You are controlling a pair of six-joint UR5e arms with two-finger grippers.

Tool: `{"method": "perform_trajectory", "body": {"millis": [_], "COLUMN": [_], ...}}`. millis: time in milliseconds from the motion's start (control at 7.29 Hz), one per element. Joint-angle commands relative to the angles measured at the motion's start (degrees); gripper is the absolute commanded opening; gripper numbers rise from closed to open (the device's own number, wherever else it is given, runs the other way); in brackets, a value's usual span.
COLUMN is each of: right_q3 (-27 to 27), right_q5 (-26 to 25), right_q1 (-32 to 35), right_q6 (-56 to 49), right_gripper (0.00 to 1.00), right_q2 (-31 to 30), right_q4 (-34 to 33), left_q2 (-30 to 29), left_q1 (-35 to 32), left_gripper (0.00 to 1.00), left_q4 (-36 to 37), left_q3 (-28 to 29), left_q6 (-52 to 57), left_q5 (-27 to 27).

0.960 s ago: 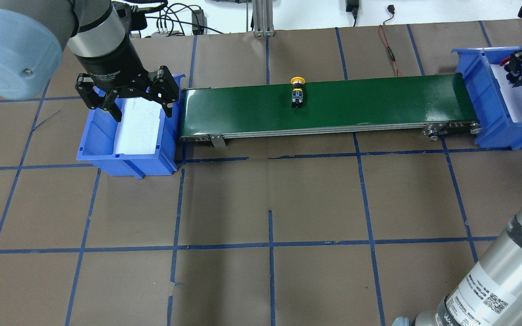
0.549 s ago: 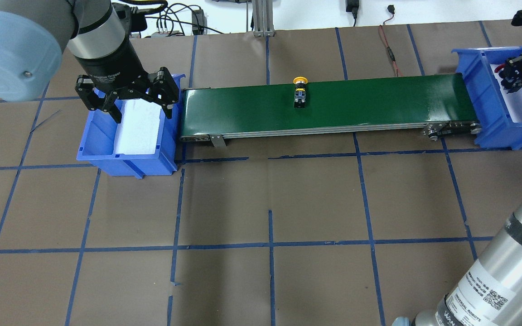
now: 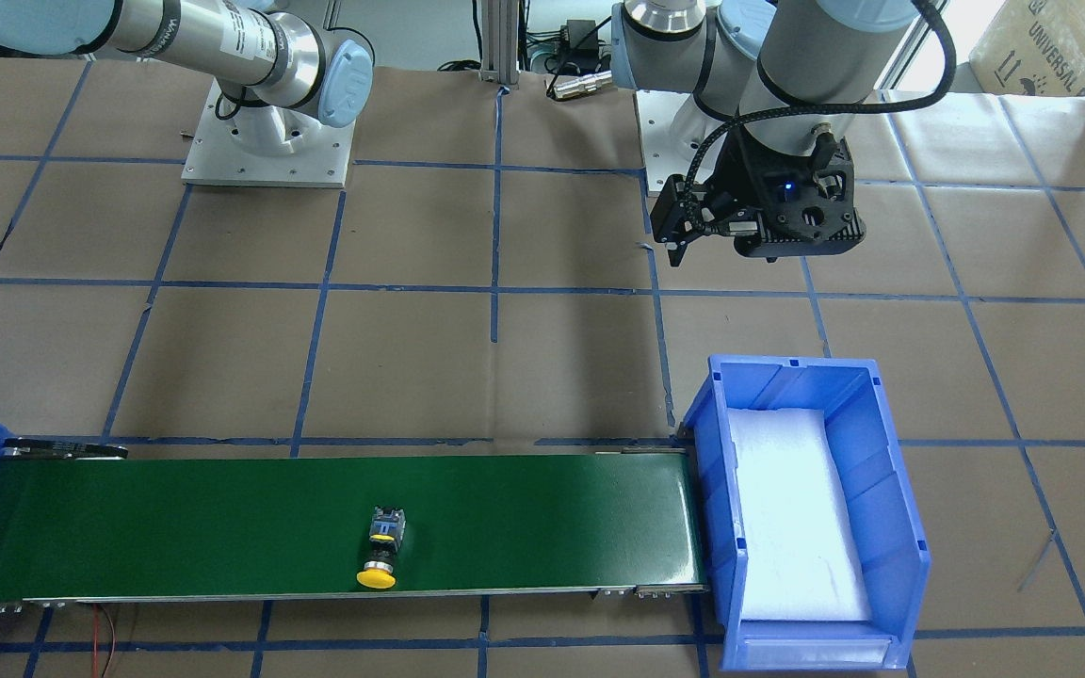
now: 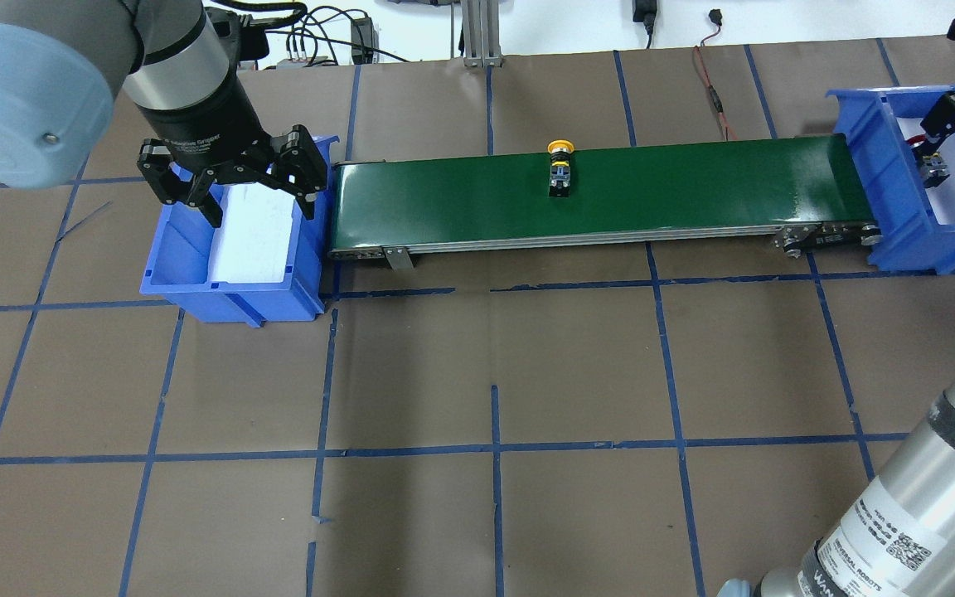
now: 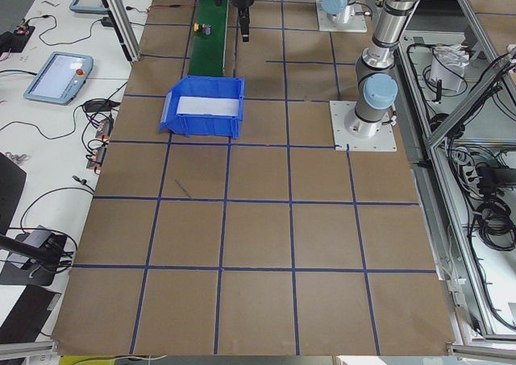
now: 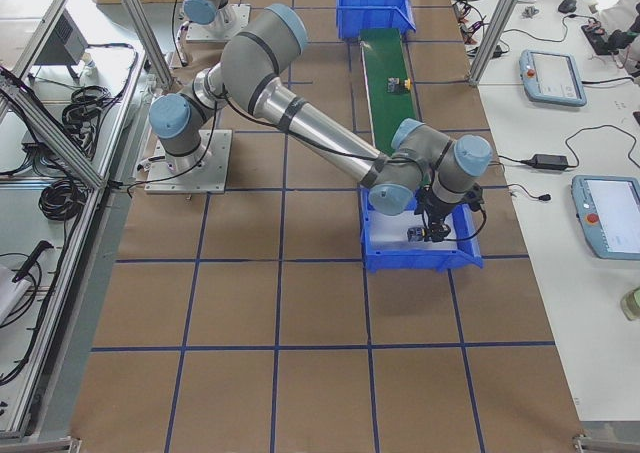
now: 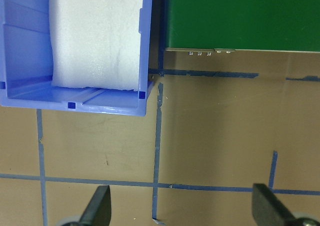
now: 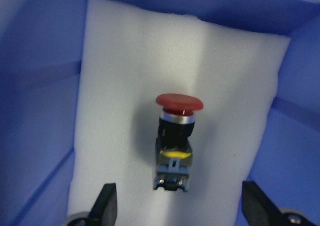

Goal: Transport two buttons from left to right
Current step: 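Move the right gripper back to the yellow button on the belt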

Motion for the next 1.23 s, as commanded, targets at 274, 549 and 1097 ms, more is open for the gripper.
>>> {"method": "perform_trajectory", "body": {"millis": [274, 549, 1097], "right_q3": [-1.9, -1.46, 5.36], "right_q5": [2.67, 2.85, 3.03], "right_q1": [9.31, 16.07, 30.32], "right_q6": [3.5, 12.18, 32.84], "right_gripper": [1.0, 1.0, 1.0], "right_q2": [-6.45, -7.0, -9.0], "right_q4": [10.29, 10.38, 9.6], "left_q2": [0.24, 0.77, 0.68], "left_q1": [-0.26, -0.09, -0.09], "left_gripper": [1.0, 1.0, 1.0], "left_q4": [-0.03, -2.56, -3.2], "left_q3": [-0.61, -0.53, -0.35], "left_q6": [-0.03, 0.05, 0.05], "left_q5": [0.09, 0.0, 0.0]}}
